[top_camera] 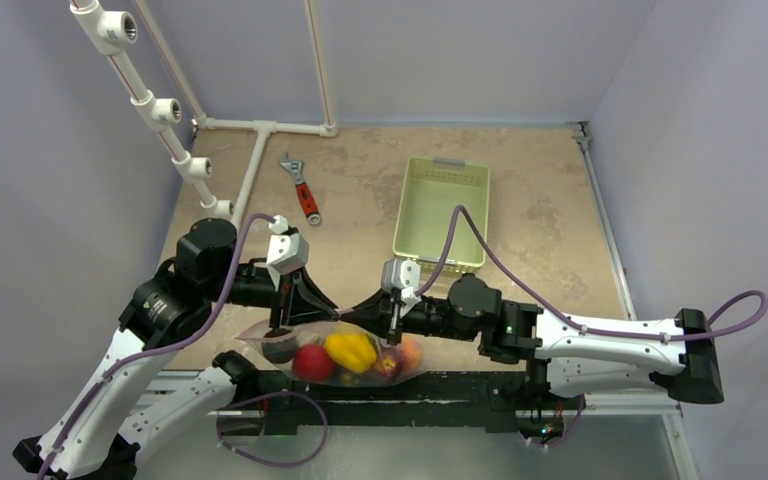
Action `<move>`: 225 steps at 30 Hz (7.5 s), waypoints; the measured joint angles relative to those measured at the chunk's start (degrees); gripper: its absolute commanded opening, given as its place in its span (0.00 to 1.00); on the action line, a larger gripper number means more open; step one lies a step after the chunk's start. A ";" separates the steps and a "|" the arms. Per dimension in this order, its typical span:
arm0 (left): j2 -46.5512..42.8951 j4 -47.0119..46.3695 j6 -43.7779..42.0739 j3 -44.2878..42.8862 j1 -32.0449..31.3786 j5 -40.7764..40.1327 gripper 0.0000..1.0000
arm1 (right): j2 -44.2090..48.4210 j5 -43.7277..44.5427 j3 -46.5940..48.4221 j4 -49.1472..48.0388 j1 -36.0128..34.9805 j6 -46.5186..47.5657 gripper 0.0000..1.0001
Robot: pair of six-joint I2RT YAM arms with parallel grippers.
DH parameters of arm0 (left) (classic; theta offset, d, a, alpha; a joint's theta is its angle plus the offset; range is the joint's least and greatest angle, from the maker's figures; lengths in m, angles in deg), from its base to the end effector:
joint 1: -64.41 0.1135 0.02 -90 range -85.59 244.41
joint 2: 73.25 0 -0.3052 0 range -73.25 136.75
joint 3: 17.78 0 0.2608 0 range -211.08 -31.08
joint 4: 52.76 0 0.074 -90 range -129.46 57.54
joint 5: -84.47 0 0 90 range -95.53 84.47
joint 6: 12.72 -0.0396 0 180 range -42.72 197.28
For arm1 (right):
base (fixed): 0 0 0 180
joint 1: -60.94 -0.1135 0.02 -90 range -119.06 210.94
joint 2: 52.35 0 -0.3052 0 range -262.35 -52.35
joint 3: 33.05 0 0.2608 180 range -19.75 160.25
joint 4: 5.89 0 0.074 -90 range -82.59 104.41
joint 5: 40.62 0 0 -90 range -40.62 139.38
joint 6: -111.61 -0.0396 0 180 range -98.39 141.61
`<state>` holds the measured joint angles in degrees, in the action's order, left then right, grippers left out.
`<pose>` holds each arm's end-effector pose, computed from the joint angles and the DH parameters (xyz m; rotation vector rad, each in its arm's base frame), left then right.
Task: Place the food in the zip-top bag and seal the zipper
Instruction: Zip the zipper food storage bag at the center of the board, then place the zipper food storage bag at the center of the board.
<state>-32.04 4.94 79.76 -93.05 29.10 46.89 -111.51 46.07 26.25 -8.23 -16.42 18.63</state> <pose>0.0605 -0.0813 0.4213 1.1531 1.6930 -1.3211 0.0498 0.2325 0.3811 -1.0334 1.2799 1.1439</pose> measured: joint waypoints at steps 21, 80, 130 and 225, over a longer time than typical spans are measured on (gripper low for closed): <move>-1.92 7.78 1.55 -1.70 0.00 -14.75 0.00 | 2.89 13.73 -1.36 1.27 0.02 -3.72 0.00; -8.52 21.66 6.49 -10.56 -0.02 -25.51 0.00 | 8.20 9.90 15.39 9.44 6.51 11.02 0.81; -6.03 15.56 2.43 -8.55 -0.02 -19.80 0.00 | -14.38 -12.04 22.27 23.85 6.34 22.23 0.00; 4.85 5.81 -0.24 -13.25 -0.02 -23.43 0.89 | -5.35 0.74 18.05 19.04 9.84 10.58 0.00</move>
<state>-27.19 10.75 79.52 -106.30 29.08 23.46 -116.86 46.81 44.30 10.81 -6.58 29.20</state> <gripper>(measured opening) 0.894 0.011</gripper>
